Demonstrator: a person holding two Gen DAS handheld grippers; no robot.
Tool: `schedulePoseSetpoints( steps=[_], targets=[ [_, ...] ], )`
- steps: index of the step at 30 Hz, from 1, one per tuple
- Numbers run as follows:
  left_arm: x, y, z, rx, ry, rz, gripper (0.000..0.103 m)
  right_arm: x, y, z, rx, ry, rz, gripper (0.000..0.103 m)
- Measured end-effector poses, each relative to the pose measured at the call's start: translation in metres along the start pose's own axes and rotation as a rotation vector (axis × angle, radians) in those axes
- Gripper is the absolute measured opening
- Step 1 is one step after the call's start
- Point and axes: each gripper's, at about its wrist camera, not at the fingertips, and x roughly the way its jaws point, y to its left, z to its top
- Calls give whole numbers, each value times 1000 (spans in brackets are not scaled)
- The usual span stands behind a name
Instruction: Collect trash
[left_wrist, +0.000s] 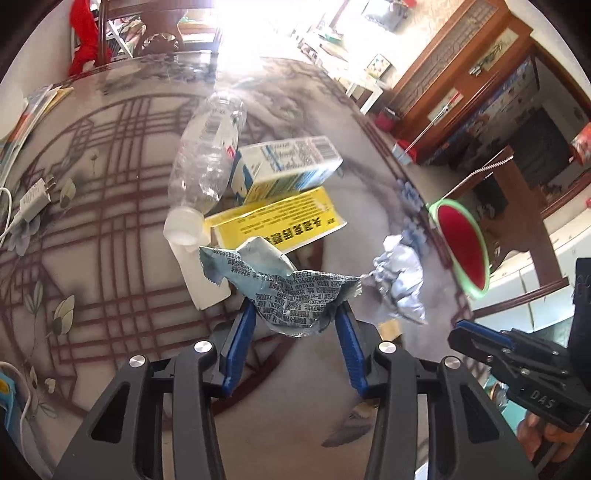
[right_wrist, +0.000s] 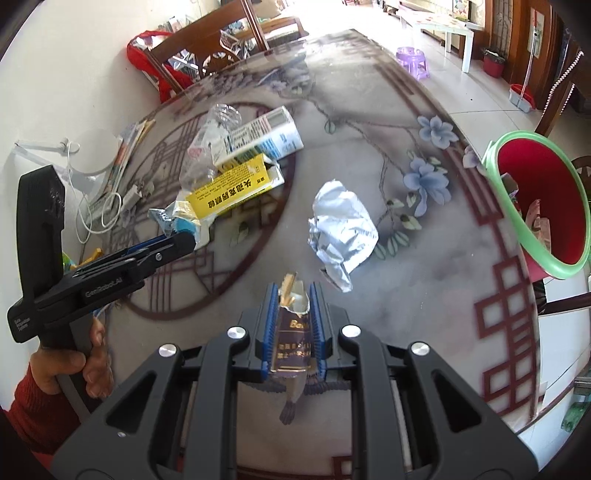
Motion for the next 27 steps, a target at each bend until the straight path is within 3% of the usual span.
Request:
schedulePoseSetpoints(
  steps=[8,11,15,19,23,26,27],
  targets=[
    [-23,-13,16,1,-79,-40,41,-5,3,4,-9,-15,-2,18],
    [-26,-11,18,-6,-91,-39,41,8,0,1,-7,48,-11,19],
    [-27,-6,17,-25,-88,-32,41,25,-1,-10,-1,88,-40,48],
    [-24,1,16,-48,-74,-26,41,46,4,-15,-16,135,-59,52],
    [-24,2,15,-52,-72,-23,41,54,17,-17,-49,143,-45,68],
    [-25,2,15,-55,-77,-26,41,61,27,-19,-104,155,-53,66],
    [-24,2,15,-56,-77,-27,41,64,30,-20,-128,161,-62,47]
  ],
)
